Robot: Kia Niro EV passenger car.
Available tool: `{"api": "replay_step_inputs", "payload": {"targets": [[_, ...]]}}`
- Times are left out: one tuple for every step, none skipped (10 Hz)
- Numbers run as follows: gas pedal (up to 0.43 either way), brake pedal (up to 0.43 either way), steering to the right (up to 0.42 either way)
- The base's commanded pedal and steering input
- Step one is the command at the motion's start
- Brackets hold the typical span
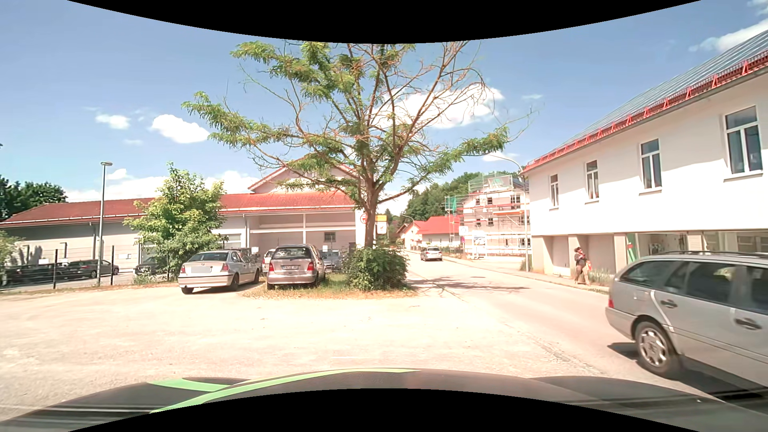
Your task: Follow the waypoints while adhering to traffic rules and regulations
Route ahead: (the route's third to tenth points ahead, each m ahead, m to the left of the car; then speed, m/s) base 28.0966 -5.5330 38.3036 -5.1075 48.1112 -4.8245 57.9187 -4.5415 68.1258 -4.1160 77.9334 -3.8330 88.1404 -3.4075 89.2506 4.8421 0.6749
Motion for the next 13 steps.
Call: {"api": "replay_step_inputs", "payload": {"targets": [[0.0, 0.061, -0.056], [0.0, 0.061, -0.029], [0.0, 0.055, -0.003], [0.0, 0.043, 0.024], [0.0, 0.043, 0.052], [0.0, 0.037, 0.081], [0.0, 0.037, 0.105], [0.0, 0.037, 0.135], [0.0, 0.037, 0.17], [0.0, 0.037, 0.204], [0.0, 0.043, 0.228], [0.0, 0.043, 0.264], [0.0, 0.049, 0.299]]}}
